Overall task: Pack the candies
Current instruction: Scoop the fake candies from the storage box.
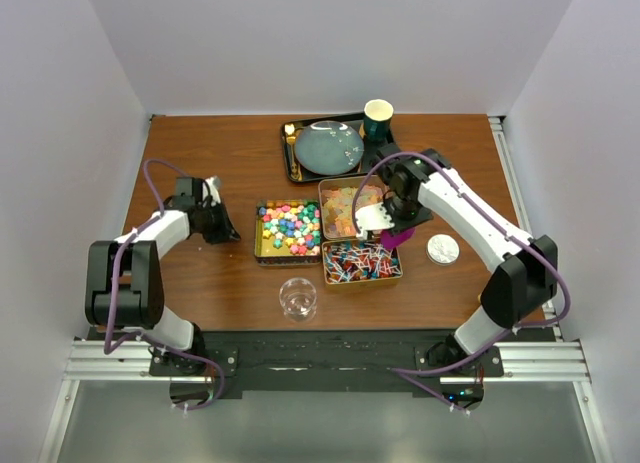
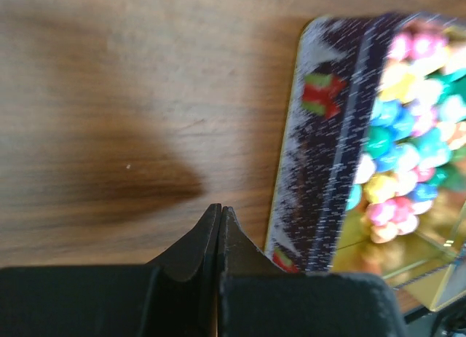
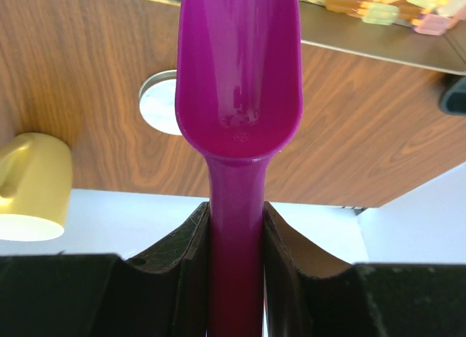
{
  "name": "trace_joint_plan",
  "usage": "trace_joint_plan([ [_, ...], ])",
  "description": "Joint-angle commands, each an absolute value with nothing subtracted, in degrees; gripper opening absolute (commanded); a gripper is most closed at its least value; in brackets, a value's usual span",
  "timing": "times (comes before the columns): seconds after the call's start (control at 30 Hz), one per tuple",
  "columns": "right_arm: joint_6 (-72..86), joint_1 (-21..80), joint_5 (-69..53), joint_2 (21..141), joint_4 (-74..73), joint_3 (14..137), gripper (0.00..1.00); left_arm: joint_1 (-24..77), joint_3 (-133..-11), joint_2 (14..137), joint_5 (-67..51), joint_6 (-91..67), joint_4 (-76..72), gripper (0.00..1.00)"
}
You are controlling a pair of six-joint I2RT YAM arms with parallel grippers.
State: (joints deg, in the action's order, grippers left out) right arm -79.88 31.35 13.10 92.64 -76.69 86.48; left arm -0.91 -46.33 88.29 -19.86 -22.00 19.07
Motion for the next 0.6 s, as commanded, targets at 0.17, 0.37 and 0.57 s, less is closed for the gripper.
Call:
trace_joint_plan([
  [0.17, -65.3, 38.9, 28.2, 98.4, -91.1, 85.4, 0.0, 3.7, -43.0, 89.0, -17.7, -24.0, 15.7, 0.0],
  [0.37, -59.2, 39.6, 27.8, 102.4, -91.0, 85.0, 0.0, 5.2, -43.1, 91.2, -19.3, -23.8, 14.1, 0.0],
  [0.57, -54.6, 39.8, 18.6, 104.7, -89.8, 86.9, 0.0, 5.4, -42.5, 91.5, -20.3, -23.7, 13.0, 0.0],
])
